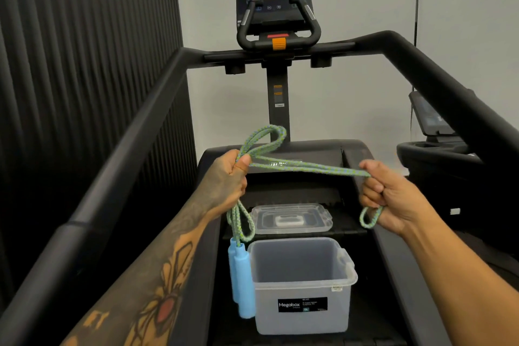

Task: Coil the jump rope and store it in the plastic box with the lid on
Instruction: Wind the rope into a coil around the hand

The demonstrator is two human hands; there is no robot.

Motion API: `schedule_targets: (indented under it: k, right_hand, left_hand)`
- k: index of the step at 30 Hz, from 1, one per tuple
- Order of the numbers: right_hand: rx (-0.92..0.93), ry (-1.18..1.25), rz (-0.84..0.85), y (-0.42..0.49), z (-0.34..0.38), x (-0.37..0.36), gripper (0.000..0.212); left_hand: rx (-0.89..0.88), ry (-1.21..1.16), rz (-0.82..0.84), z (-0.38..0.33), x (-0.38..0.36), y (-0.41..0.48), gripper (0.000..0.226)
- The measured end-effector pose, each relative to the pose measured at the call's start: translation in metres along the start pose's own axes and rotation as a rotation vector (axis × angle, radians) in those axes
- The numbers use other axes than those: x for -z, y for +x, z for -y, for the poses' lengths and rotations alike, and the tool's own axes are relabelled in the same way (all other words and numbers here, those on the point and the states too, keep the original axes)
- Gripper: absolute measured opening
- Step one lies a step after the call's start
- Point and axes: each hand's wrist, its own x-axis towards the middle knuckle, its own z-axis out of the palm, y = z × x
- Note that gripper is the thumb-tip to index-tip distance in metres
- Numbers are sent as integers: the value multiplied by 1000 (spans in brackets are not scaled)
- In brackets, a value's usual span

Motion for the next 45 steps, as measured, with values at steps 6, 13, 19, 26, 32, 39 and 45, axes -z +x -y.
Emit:
schedule_targets:
  k: [6,13,19,26,32,39,45]
  right_hand:
    - [-281,-1008,312,-9,-14,-8,20]
    - [-183,-659,406,-6,4,-100,34]
    - [-156,-598,356,-7,-5,-121,25]
    - [-140,-622,277,-11,-10,-118,40]
    - [-213,-623,334,-17,-8,-91,36]
    - [-472,-988,290,-26,-26,-25,49]
    - [-615,-1281,310,-38,-69,1,34]
  left_hand:
    - [-9,-26,-4,-7,-23,7,16]
    - [-13,127,113,-6,-34,13,26]
    - [76,-15,120,-18,-35,8,33]
    - [145,-108,-78,-27,-45,15,29]
    - [181,-289,-200,-28,-34,31,22]
    - [153,-471,-290,-37,-15,42,32]
    - [124,-508,-306,-45,-14,50,34]
